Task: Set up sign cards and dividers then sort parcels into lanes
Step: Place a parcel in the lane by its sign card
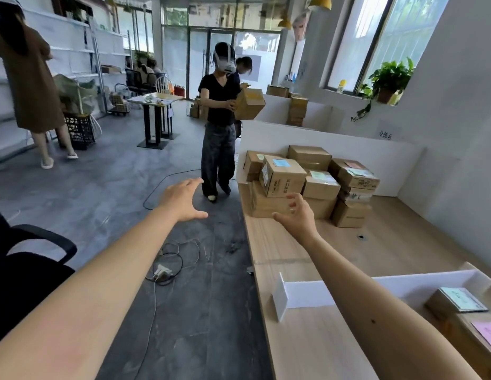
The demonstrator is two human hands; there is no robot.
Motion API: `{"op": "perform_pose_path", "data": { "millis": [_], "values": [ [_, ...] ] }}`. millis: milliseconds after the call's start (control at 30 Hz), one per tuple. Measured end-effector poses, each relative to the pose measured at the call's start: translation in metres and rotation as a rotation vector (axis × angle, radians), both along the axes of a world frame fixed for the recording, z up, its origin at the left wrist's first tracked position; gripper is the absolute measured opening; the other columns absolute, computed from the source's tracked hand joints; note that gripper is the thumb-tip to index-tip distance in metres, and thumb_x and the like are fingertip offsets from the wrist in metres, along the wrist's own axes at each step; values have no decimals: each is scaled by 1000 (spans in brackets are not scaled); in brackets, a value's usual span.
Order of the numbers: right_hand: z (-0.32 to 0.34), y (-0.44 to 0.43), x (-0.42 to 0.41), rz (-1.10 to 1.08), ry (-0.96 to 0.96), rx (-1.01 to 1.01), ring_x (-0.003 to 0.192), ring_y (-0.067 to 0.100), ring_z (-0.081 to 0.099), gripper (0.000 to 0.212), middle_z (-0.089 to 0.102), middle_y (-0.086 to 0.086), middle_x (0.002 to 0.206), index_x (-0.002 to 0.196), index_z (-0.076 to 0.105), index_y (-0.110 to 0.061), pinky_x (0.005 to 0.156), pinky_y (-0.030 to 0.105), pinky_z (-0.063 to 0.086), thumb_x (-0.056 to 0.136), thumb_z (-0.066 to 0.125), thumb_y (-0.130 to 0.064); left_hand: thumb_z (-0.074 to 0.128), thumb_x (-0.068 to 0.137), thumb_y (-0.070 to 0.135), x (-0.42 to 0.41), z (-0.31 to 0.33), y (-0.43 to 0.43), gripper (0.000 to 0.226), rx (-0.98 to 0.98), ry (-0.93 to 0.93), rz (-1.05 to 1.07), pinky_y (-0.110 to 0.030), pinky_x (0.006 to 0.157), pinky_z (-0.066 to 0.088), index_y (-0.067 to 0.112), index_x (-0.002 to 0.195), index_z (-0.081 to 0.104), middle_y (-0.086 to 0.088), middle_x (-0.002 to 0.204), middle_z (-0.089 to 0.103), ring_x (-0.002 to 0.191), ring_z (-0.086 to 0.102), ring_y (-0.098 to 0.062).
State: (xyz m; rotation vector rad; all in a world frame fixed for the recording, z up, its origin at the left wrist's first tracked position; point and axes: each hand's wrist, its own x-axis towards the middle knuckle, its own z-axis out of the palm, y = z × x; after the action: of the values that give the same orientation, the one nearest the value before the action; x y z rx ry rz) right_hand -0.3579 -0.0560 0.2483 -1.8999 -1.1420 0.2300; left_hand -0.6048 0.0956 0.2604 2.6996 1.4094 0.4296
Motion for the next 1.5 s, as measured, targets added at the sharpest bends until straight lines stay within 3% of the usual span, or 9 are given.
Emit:
{"op": "perform_pose_path", "data": {
  "millis": [200, 633, 767, 933, 1167, 1267, 1367, 1500],
  "values": [
    [-12, 33, 9, 6, -24, -23, 104, 15, 50, 55, 49, -2, 115, 123, 49, -20, 95, 41, 47, 76, 77, -23, 73, 72, 54, 9, -8, 33, 94, -5, 0, 16, -36, 104, 35, 24, 147, 23, -2, 153, 30, 134, 39, -23],
    [-7, 146, 42, -44, -47, 24, 97, 14, 50, 46, 52, 1, 112, 115, 52, -16, 83, 28, 42, 76, 77, -19, 72, 74, 51, 54, -13, 146, 91, -31, -77, -55, -36, 104, 35, 23, 146, 24, -2, 151, 32, 131, 41, -24],
    [-7, 189, 49, -58, -41, 31, 103, 18, 52, 53, 54, 4, 115, 120, 50, -17, 90, 33, 46, 75, 78, -19, 74, 72, 52, 65, -12, 195, 93, -91, -146, -74, -39, 101, 40, 26, 146, 24, -1, 150, 34, 130, 43, -26],
    [-4, 241, 54, -82, -24, 54, 100, 17, 52, 55, 53, 2, 115, 123, 50, -17, 84, 29, 45, 76, 78, -20, 74, 72, 51, 79, -11, 249, 91, -97, -189, -114, -38, 101, 41, 25, 145, 25, 0, 150, 33, 130, 43, -24],
    [-14, 293, 64, -125, -14, 60, 104, 21, 52, 48, 54, 4, 116, 112, 48, -21, 87, 39, 51, 75, 79, -21, 74, 72, 51, 96, -16, 314, 92, -111, -192, -197, -39, 103, 39, 24, 145, 25, 2, 149, 35, 129, 44, -23],
    [-18, 300, 70, -155, -33, 51, 100, 19, 51, 45, 51, 4, 112, 108, 46, -20, 74, 23, 46, 75, 78, -19, 75, 71, 51, 105, -21, 332, 93, -141, -198, -223, -40, 106, 37, 25, 145, 25, 2, 149, 35, 131, 42, -24],
    [-21, 305, 80, -208, -47, 34, 82, 8, 49, 44, 47, 4, 108, 106, 46, -16, 61, 10, 35, 76, 78, -18, 75, 72, 48, 117, -27, 345, 92, -170, -203, -263, -40, 108, 33, 23, 145, 25, 0, 150, 34, 133, 39, -24],
    [-24, 312, 98, -248, -62, 14, 86, 14, 51, 44, 50, 2, 104, 104, 47, -18, 63, 17, 39, 74, 80, -21, 76, 71, 47, 132, -33, 363, 93, -173, -208, -296, -40, 109, 33, 23, 146, 25, -1, 149, 34, 134, 38, -22]
  ]
}}
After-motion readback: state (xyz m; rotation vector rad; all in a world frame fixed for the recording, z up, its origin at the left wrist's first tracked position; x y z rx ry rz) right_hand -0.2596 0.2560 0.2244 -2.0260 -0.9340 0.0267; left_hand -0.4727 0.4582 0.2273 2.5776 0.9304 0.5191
